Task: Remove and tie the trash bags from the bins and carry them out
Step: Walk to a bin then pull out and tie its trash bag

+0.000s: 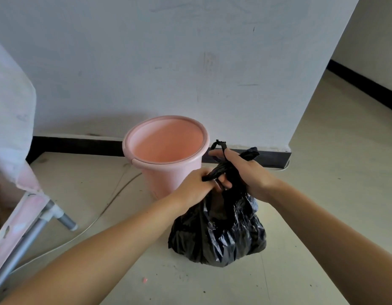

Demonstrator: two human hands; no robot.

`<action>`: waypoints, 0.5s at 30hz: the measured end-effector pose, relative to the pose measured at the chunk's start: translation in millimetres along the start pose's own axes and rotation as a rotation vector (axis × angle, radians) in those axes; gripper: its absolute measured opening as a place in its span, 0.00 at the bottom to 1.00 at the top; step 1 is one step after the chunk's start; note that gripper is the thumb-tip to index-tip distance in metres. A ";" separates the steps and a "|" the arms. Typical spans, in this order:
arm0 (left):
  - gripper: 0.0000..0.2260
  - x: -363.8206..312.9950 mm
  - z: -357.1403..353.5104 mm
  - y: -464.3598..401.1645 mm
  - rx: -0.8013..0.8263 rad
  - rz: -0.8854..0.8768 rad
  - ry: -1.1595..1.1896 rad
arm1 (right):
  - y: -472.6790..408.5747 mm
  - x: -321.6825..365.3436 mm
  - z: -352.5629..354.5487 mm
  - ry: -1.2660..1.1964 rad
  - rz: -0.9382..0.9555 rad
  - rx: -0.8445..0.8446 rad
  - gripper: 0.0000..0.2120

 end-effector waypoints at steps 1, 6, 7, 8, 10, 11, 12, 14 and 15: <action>0.11 0.4 2.0 0.1 -0.008 0.028 0.000 | 0.5 -1.2 -1.3 -0.034 -0.002 -0.022 0.19; 0.08 5.3 5.2 2.2 0.128 0.185 0.096 | 3.9 -6.1 -4.5 -0.346 -0.079 0.127 0.23; 0.05 6.2 7.4 1.3 0.143 0.180 0.116 | 4.7 -9.3 -2.6 -0.344 -0.091 0.217 0.24; 0.04 7.6 9.1 -0.3 0.164 0.163 0.140 | 5.9 -12.3 -0.3 -0.296 -0.110 0.324 0.24; 0.06 10.8 12.7 -2.4 0.180 0.155 0.103 | 9.5 -17.5 6.0 -0.037 -0.158 0.514 0.21; 0.07 13.8 13.6 -2.5 0.173 0.164 0.043 | 11.4 -18.6 9.0 0.171 -0.187 0.570 0.20; 0.06 17.3 13.8 -2.6 0.172 0.177 -0.007 | 12.5 -19.0 10.9 0.426 -0.214 0.591 0.19; 0.05 25.7 13.9 -1.3 0.189 0.234 -0.040 | 8.6 -20.8 13.1 1.005 -0.206 0.516 0.15; 0.01 27.9 13.7 0.7 0.225 0.273 -0.030 | 3.9 -24.6 13.8 1.231 -0.178 0.434 0.13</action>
Point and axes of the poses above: each hand's wrist, its own y-axis away from the middle knuckle, its own z-axis out of the back of the hand, x = y × z, the point moved 1 cm from there along -y, towards the middle knuckle, and after that the axes turned 9 degrees about y, right-handed, at the moved point
